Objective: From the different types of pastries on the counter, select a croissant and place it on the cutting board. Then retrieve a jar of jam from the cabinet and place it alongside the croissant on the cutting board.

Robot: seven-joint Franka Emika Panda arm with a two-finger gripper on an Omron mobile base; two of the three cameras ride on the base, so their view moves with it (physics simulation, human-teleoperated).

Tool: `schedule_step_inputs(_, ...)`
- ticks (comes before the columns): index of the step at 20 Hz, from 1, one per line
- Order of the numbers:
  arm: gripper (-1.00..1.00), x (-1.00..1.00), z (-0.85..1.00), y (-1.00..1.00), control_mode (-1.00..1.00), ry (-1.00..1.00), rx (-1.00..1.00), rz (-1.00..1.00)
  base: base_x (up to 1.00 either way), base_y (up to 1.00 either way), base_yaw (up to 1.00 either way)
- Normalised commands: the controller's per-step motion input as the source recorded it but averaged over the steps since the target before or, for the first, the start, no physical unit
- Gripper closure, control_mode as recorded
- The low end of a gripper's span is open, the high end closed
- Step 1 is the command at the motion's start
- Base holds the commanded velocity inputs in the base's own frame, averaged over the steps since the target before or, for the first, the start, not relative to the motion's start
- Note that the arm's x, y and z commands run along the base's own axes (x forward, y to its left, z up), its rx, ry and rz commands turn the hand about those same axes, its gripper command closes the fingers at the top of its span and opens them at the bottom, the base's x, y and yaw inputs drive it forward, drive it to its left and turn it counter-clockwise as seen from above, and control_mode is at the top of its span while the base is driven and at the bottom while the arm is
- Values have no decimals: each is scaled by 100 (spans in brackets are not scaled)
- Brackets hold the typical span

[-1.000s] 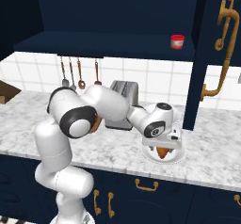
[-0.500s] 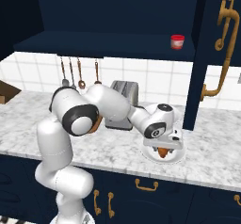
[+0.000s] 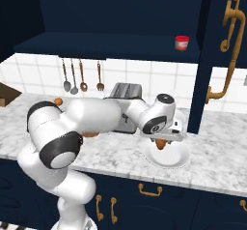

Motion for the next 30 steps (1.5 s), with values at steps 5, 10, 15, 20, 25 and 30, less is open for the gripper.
schedule_step_inputs(5, 100, -51, 28, 88, -100, -2, -5, 7, 0, 0, 0)
schedule_step_inputs(10, 100, -50, 12, 100, -100, -1, -2, 10, 0, 0, 0)
schedule_step_inputs(15, 100, -7, 0, 100, -100, 0, 0, 11, 0, 0, 0)
schedule_step_inputs(20, 100, 0, 4, 100, -100, 0, 0, 13, 0, 0, 0)
schedule_step_inputs(25, 100, 2, 5, 100, -100, 0, 0, 14, 0, 0, 0)
schedule_step_inputs(30, 100, 35, 15, 100, -100, 0, -1, 13, 0, 0, 0)
